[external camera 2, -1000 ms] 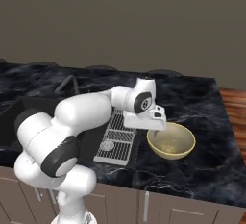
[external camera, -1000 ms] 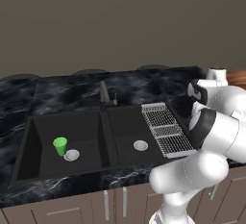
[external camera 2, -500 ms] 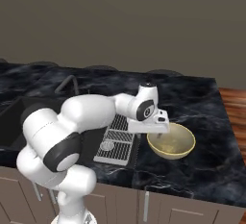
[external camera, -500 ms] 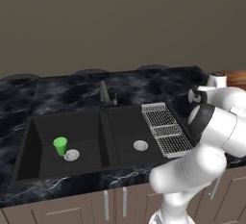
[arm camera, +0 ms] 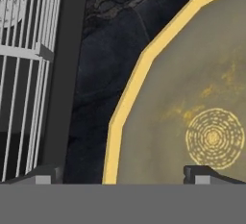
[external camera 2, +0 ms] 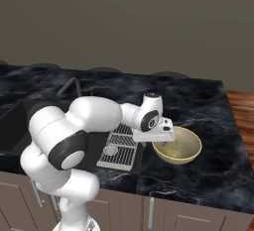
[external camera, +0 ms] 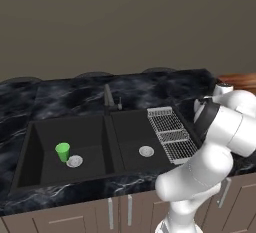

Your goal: Place the cup in the left basin and the bowl in the right basin of the sink.

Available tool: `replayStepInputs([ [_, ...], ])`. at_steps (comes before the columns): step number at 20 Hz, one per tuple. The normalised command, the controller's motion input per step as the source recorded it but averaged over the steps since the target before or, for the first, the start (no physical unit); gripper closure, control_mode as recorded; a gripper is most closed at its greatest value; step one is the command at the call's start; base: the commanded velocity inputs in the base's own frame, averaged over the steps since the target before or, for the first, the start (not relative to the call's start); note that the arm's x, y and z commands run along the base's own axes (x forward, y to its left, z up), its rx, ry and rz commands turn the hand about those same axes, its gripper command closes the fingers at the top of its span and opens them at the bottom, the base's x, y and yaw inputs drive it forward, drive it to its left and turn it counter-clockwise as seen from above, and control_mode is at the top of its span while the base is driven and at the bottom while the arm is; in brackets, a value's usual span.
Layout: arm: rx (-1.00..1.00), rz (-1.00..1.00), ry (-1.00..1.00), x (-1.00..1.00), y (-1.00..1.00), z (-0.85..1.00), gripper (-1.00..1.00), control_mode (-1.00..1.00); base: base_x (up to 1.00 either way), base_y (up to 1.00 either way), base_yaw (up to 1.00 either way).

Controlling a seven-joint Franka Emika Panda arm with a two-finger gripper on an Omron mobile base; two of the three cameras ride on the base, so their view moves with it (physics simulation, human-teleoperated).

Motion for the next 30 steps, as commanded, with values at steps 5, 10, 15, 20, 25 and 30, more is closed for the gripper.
replayStepInputs([
  [5,0.00,0.01,-0.03,0.16,-0.02,-0.12,1.00,-1.00,0.00,0.00,0.00],
  [10,0.00,0.01,0.00,0.02,-0.02,-0.02,1.00,-1.00,0.00,0.00,0.00],
  [15,0.01,-0.01,0.00,0.00,-0.05,-0.01,1.00,-1.00,0.00,0.00,0.00],
  [20,-0.10,0.30,-0.02,-0.04,0.53,0.31,1.00,-1.00,0.00,0.00,0.00],
  [25,-0.14,0.38,-0.07,0.00,0.48,0.53,1.00,-1.00,0.00,0.00,0.00],
  [30,-0.15,0.36,-0.09,-0.01,0.50,0.46,1.00,-1.00,0.00,0.00,0.00],
])
